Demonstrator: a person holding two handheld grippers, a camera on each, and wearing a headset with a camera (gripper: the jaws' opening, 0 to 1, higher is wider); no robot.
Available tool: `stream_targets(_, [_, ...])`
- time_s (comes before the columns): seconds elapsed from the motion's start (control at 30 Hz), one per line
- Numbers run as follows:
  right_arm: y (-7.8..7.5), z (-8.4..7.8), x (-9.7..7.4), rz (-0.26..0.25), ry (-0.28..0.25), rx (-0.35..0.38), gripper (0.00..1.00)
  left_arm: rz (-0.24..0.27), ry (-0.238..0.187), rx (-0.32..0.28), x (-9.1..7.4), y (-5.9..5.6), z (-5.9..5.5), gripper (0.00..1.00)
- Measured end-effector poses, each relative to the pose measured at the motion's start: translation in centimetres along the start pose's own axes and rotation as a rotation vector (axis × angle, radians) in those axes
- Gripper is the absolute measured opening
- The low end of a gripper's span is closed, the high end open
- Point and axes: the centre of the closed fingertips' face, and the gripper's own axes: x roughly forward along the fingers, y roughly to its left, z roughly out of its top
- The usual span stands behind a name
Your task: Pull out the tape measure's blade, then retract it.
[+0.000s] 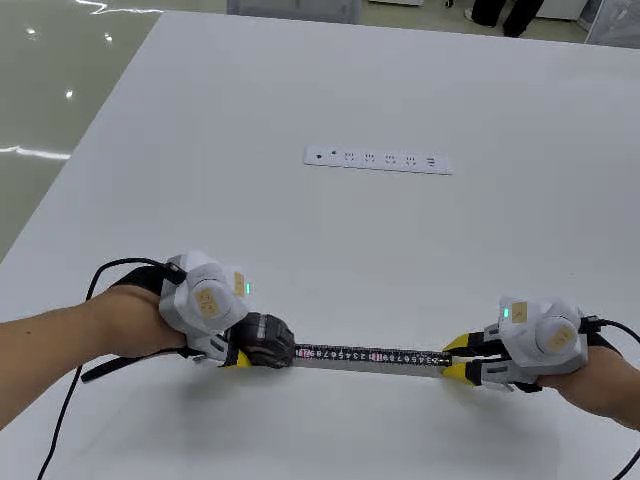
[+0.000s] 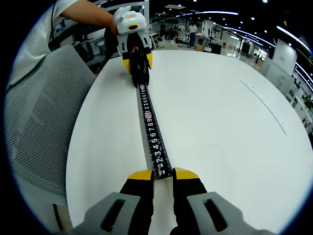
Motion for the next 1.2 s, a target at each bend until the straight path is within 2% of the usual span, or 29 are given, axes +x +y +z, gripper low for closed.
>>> stream_targets(1.2, [-0.5,-1.8,-1.4,-0.02,0.029,0.007,0.1,0.002,-0.003,-0.003,-0.1,0.0,0.1,0.31])
